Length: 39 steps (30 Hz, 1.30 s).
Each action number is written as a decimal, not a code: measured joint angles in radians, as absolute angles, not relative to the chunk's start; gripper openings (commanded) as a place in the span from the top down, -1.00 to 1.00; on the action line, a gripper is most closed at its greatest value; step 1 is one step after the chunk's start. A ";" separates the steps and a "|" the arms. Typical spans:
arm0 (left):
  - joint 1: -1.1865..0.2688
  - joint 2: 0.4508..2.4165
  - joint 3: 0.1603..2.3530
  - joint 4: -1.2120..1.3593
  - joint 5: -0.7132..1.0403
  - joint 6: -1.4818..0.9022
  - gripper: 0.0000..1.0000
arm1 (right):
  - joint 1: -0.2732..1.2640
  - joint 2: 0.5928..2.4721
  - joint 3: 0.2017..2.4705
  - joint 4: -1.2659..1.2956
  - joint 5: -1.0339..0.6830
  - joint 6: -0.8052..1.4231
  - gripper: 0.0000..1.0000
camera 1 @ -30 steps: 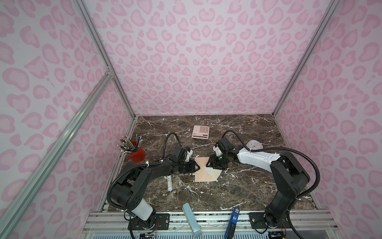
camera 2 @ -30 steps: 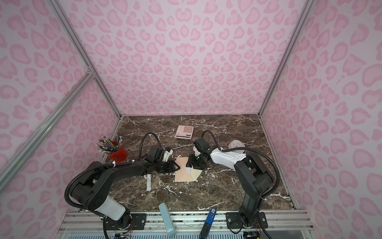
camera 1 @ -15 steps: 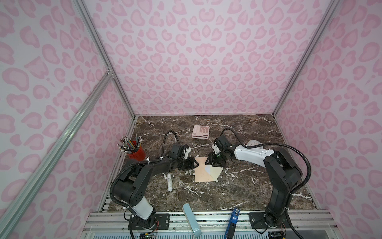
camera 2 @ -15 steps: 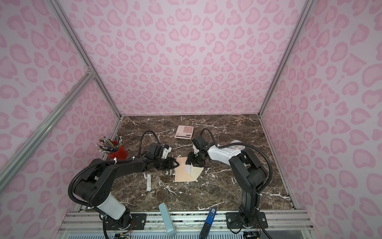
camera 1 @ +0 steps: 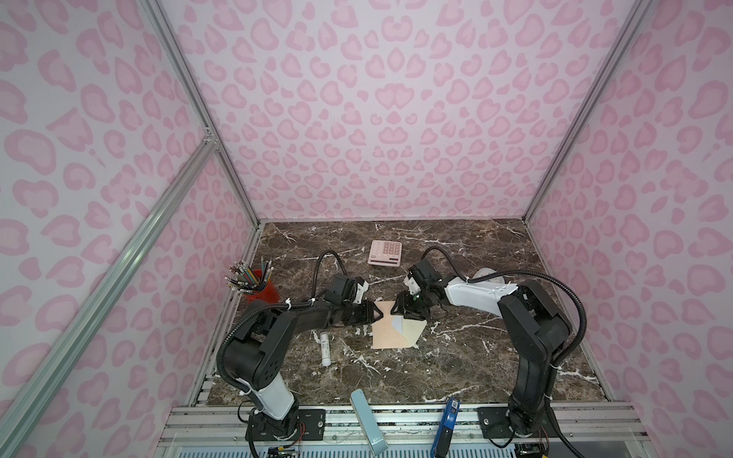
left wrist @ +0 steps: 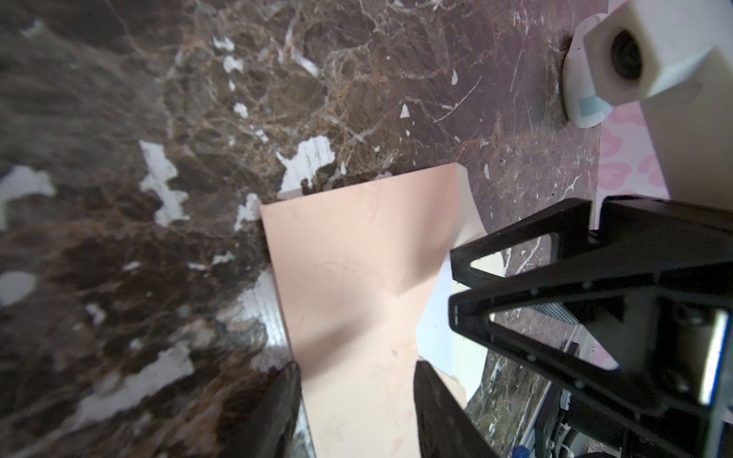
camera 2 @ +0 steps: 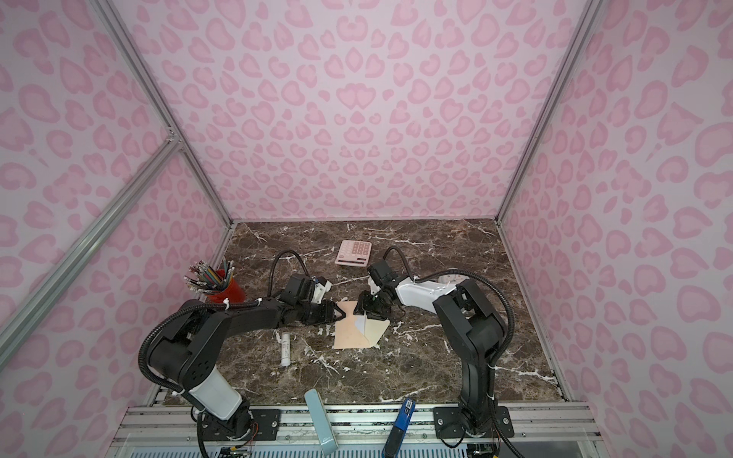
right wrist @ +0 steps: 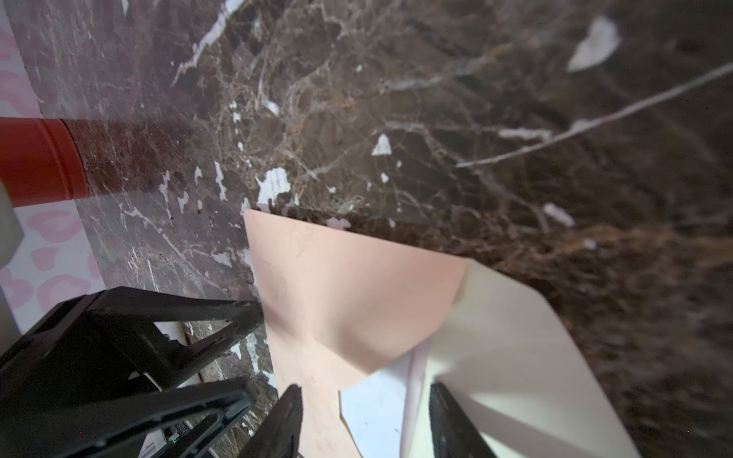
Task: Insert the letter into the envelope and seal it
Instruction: 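Open both grippers and lift them off the envelope, then move the left gripper to the white glue stick and grasp it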
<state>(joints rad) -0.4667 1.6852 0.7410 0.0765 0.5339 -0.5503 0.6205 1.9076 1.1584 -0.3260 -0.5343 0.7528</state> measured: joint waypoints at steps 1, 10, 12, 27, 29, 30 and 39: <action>-0.466 1.685 0.741 0.076 0.534 -0.550 0.03 | 0.624 1.910 1.161 -0.320 -0.536 0.759 -0.09; -0.467 1.686 0.738 0.084 0.539 -0.557 0.03 | 0.638 1.925 1.174 -0.303 -0.554 0.784 -0.08; -0.467 1.686 0.735 0.088 0.542 -0.558 0.03 | 0.638 1.925 1.175 -0.303 -0.554 0.785 -0.08; -0.468 1.574 0.733 0.054 0.517 -0.558 -0.13 | 0.633 1.803 1.190 -0.411 -0.471 0.741 -0.14; -0.468 1.540 0.733 0.036 0.505 -0.558 -0.14 | 0.632 1.774 1.176 -0.421 -0.462 0.740 -0.14; -0.468 1.519 0.733 0.024 0.498 -0.558 -0.14 | 0.630 1.757 1.166 -0.425 -0.460 0.738 -0.14; -0.487 1.237 0.733 -0.151 0.390 -0.558 -0.15 | 0.636 1.579 1.076 -0.448 -0.422 0.730 -0.14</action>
